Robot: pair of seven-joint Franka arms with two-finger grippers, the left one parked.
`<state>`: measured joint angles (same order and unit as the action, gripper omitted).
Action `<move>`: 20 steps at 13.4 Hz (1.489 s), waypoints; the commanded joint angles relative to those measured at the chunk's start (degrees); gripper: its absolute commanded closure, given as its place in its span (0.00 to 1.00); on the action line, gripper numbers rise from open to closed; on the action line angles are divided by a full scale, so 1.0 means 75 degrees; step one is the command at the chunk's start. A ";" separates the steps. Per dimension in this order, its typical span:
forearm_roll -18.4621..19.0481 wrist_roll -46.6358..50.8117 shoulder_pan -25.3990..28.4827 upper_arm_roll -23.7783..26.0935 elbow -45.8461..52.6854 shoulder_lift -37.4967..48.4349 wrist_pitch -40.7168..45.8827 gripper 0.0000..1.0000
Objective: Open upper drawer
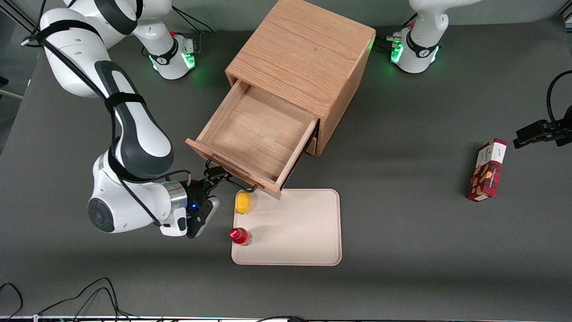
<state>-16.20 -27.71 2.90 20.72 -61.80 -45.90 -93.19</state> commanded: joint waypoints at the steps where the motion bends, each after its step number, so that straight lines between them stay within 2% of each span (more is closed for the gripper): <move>1: 0.0097 -0.0138 0.0082 -0.0125 0.0506 -0.0243 0.0202 0.00; 6: 0.0132 -0.0115 0.0047 -0.0137 0.0682 0.0223 0.0472 0.00; 8: 0.0482 -0.0033 0.0023 -0.0125 0.0647 0.0984 0.0553 0.00; 10: 0.0752 0.0026 0.0011 -0.0172 0.0647 0.1687 0.1113 0.00; 11: 0.0997 0.0026 0.0023 -0.0439 0.0635 0.2131 0.1186 0.00; 13: 0.1059 0.0096 -0.0070 -0.0745 0.0378 0.2848 0.1641 0.00; 17: 0.1047 0.1790 -0.0164 -0.1600 0.0191 0.3950 0.2684 0.00; 18: 0.1058 0.2492 -0.0164 -0.1730 0.0050 0.4231 0.3453 0.00; 19: 0.1302 0.2940 -0.0141 -0.1766 -0.0195 0.4512 0.4087 0.00; 20: 0.1850 0.3304 -0.0106 -0.1696 -0.0789 0.4909 0.4221 0.00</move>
<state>-7.32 -9.38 1.33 7.94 -58.77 -15.51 -63.83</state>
